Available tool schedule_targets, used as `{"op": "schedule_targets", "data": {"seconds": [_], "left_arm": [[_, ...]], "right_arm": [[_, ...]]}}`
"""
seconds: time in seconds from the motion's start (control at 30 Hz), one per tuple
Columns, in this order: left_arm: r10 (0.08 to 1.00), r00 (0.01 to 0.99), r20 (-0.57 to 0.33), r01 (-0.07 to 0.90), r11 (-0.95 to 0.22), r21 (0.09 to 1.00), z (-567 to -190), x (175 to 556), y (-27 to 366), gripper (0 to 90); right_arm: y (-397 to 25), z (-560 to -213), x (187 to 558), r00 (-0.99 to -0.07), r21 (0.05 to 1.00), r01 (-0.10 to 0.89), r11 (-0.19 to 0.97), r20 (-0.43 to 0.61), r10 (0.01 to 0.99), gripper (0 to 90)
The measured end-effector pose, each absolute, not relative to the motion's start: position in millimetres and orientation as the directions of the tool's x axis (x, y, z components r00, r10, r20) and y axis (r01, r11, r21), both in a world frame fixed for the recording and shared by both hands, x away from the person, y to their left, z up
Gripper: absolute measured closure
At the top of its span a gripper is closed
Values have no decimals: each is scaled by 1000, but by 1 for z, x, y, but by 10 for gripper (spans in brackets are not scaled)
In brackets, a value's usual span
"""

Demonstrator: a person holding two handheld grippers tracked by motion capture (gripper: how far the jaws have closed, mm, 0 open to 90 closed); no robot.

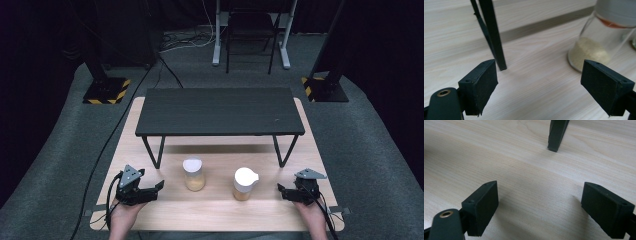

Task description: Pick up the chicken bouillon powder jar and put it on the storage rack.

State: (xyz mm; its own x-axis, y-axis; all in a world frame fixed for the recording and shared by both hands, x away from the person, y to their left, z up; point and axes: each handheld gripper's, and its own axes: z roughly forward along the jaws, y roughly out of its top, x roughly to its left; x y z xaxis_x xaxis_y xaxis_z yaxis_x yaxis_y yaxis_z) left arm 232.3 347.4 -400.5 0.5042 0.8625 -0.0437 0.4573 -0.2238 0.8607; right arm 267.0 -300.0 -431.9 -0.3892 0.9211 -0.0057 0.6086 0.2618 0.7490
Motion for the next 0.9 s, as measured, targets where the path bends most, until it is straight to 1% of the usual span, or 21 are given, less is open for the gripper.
{"op": "schedule_targets", "data": {"seconds": [0.6, 0.9], "left_arm": [[816, 576, -57, 402, -222, 888, -385, 226, 337, 106], [801, 596, -55, 384, -225, 895, -383, 227, 321, 105]], "right_arm": [[-300, -432, 267, -389, 749, 609, 261, -5, 921, 133], [-300, -432, 267, -389, 749, 609, 261, -5, 921, 133]]}}
